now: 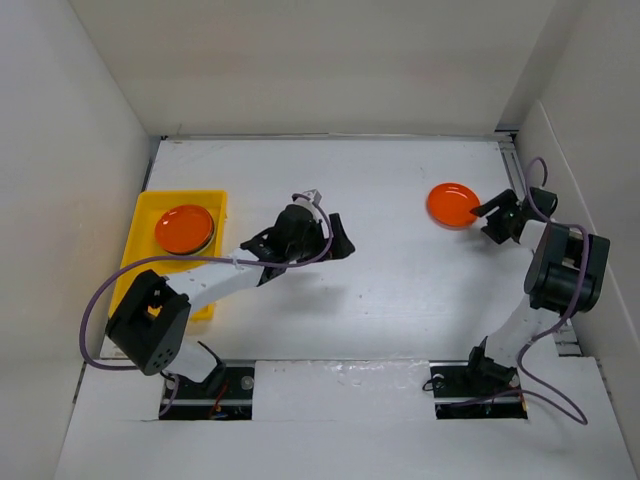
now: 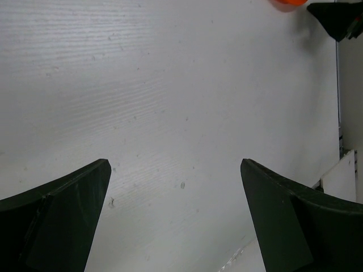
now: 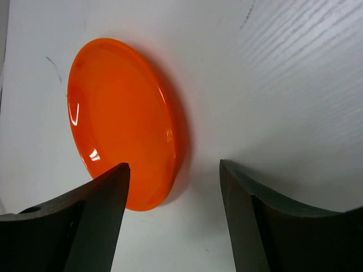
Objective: Place the plates into the plastic bin on the countertop
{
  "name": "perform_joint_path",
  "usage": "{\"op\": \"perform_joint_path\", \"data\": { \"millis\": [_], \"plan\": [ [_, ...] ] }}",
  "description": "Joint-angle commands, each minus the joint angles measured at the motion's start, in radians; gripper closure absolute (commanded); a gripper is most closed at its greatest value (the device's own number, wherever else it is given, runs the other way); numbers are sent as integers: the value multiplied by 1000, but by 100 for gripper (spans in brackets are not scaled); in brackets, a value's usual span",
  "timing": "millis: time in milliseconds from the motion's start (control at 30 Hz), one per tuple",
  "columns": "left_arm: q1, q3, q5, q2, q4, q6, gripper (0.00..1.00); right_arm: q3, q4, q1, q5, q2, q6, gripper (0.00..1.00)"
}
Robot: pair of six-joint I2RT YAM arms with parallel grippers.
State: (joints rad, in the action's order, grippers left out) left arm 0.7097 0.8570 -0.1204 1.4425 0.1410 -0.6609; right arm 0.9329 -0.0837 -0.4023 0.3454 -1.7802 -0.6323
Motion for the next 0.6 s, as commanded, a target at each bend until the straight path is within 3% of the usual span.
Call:
{"op": "perform_joint_path", "data": {
  "millis": [0, 167, 567],
  "plan": [
    [-1, -42, -42, -30, 86, -23, 0, 44, -63, -1, 90, -48, 14, 30],
    [-1, -52, -44, -30, 68, -23, 0, 113, -19, -1, 101, -105, 0, 40],
    [-21, -23, -4, -51, -15, -23, 0, 230, 76, 36, 144, -205, 22, 95]
  ]
}}
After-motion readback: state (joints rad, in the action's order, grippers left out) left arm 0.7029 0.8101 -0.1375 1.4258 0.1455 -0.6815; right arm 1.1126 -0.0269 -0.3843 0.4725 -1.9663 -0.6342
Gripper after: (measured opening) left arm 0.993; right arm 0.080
